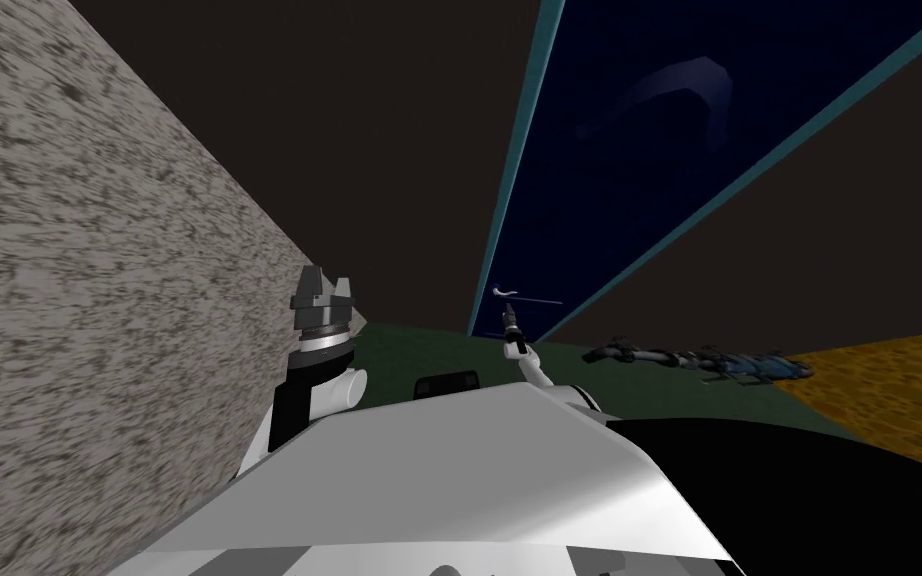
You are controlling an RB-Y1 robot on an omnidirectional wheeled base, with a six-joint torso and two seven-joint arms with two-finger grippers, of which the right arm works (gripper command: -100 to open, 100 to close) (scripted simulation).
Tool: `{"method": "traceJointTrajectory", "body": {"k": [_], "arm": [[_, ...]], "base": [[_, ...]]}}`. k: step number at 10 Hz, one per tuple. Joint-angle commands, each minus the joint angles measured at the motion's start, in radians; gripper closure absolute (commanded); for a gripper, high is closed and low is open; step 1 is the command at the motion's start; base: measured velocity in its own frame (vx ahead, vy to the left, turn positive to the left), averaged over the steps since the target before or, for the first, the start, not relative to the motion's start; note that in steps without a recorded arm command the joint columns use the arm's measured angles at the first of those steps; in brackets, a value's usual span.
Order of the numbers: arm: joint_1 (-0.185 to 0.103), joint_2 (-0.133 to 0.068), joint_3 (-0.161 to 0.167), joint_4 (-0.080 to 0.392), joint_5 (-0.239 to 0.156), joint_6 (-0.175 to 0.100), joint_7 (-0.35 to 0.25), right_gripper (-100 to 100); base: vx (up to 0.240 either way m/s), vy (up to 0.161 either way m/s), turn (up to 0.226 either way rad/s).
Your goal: Pull the door open
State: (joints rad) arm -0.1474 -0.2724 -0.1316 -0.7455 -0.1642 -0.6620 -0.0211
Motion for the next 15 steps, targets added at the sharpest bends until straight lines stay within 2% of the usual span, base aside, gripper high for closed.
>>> {"method": "traceJointTrajectory", "body": {"k": [1,2,3,4,12,13,14,15], "arm": [[-0.014,-0.006,-0.003,0.035,-0.003,-0.002,-0.002,-100],[-0.023,-0.009,-0.005,0.056,-0.005,-0.004,-0.003,-100],[-0.021,-0.009,-0.003,0.05,-0.004,-0.006,-0.004,-100],[-0.013,-0.022,-0.01,0.06,-0.008,-0.015,-0.014,-100],[0.029,-0.083,-0.043,0.098,-0.03,-0.056,-0.063,-100],[0.029,-0.076,-0.042,0.085,-0.029,-0.046,-0.055,-100],[0.029,-0.076,-0.042,0.085,-0.029,-0.046,-0.055,100],[0.029,-0.076,-0.042,0.085,-0.029,-0.046,-0.055,100]], "base": [[0.056,-0.049,0.094],[0.045,-0.036,0.074],[0.019,-0.015,0.015],[0.129,-0.034,0.092],[0.191,-0.028,0.097],[0.08,-0.014,0.021],[-0.012,0.0,-0.017],[-0.031,0.003,-0.002]]}}
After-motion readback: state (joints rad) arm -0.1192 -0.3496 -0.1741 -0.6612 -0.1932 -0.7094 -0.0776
